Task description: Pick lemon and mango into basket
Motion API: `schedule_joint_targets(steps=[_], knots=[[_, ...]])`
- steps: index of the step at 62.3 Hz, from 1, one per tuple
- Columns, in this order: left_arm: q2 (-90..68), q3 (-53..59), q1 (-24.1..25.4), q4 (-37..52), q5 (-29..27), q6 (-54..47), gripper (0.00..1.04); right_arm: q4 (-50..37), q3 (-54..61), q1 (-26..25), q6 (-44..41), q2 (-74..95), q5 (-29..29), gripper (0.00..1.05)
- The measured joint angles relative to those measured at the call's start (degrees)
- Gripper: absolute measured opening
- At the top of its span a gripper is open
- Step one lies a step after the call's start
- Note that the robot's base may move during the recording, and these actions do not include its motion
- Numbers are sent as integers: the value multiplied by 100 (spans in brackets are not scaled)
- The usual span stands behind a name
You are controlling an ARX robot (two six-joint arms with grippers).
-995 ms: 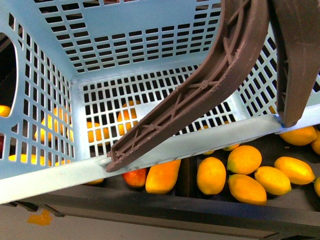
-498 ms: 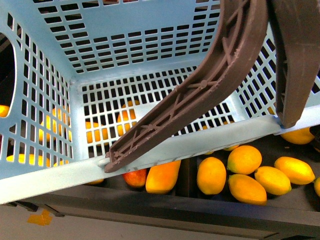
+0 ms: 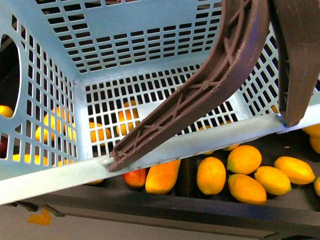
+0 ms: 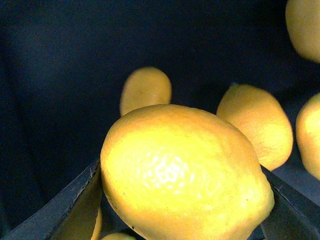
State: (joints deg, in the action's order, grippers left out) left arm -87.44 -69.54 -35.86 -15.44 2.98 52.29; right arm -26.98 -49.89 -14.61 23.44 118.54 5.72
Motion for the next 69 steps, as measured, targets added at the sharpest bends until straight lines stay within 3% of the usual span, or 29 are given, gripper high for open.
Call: schedule_joint_targets(steps=[14,25,39,54,63,69], knots=[[0,0,0,0,-9,-2,15,278,1008,-31,-260,-2380,289,74],[0,0,0,2,0,-2,15,704,1165,306,-208,-3963,315,74],[0,0,0,0,-4,-4,15,935,1034,1401,-26,-4693,-177,74],[0,0,0,2,2,0,15,962,763,3143,210,-4212,-1027,74],[0,0,0,0,0,0,15,964,669,3526,249,-3836,-1235,75],[0,0,0,0,-7,-2,15,986,658,3617,251,-3683,-1364,89]])
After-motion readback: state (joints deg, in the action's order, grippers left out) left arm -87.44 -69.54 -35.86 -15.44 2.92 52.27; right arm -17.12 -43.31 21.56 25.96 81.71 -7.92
